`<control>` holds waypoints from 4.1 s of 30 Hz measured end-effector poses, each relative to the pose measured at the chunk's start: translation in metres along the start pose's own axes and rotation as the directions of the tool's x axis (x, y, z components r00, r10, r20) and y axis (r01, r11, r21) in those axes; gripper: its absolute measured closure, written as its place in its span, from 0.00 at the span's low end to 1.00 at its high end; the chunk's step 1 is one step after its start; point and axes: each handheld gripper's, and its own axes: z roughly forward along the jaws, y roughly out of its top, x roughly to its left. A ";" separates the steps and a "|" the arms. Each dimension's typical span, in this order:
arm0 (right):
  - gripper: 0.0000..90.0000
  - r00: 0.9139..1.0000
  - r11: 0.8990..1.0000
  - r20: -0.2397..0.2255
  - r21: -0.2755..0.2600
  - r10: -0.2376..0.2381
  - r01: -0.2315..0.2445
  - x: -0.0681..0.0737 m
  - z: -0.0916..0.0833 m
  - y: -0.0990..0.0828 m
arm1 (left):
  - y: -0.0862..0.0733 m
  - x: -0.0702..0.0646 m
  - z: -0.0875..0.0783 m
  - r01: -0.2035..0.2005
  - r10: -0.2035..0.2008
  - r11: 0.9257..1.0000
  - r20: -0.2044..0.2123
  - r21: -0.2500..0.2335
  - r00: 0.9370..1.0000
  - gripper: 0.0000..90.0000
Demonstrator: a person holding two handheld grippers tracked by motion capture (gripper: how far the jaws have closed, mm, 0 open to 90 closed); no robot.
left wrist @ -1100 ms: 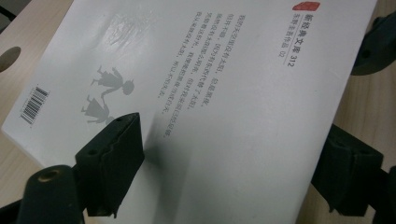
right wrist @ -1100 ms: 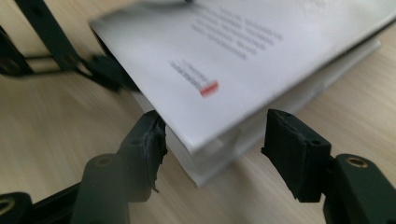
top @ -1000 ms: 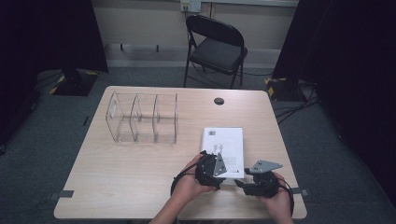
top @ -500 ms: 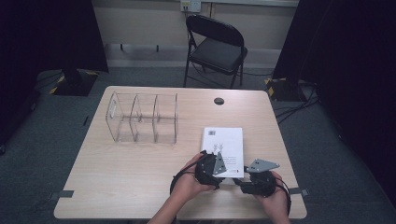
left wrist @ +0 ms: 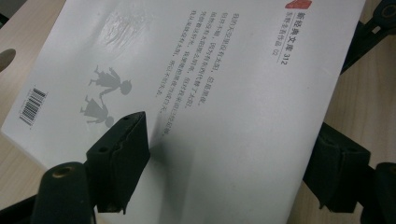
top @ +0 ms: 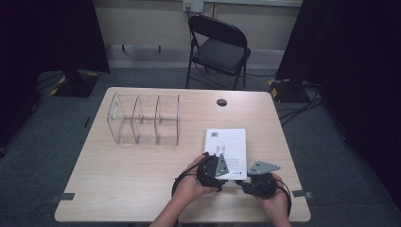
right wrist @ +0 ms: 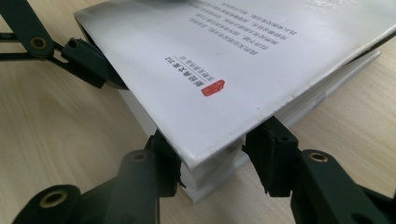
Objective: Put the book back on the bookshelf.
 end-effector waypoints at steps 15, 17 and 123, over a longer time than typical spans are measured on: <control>0.66 1.000 0.999 0.011 -0.034 -0.007 0.007 0.004 -0.010 0.011 | 0.000 -0.001 0.001 0.029 -0.030 0.999 -0.017 -0.038 0.999 0.14; 0.66 1.000 0.999 0.009 -0.038 -0.008 0.008 0.004 -0.012 0.012 | 0.000 -0.002 0.002 0.039 -0.039 0.999 -0.014 -0.035 0.999 0.09; 0.28 0.997 0.998 -0.058 -0.031 0.048 -0.049 -0.009 -0.012 -0.024 | 0.026 0.020 -0.007 -0.057 0.059 0.998 -0.065 0.036 0.996 0.51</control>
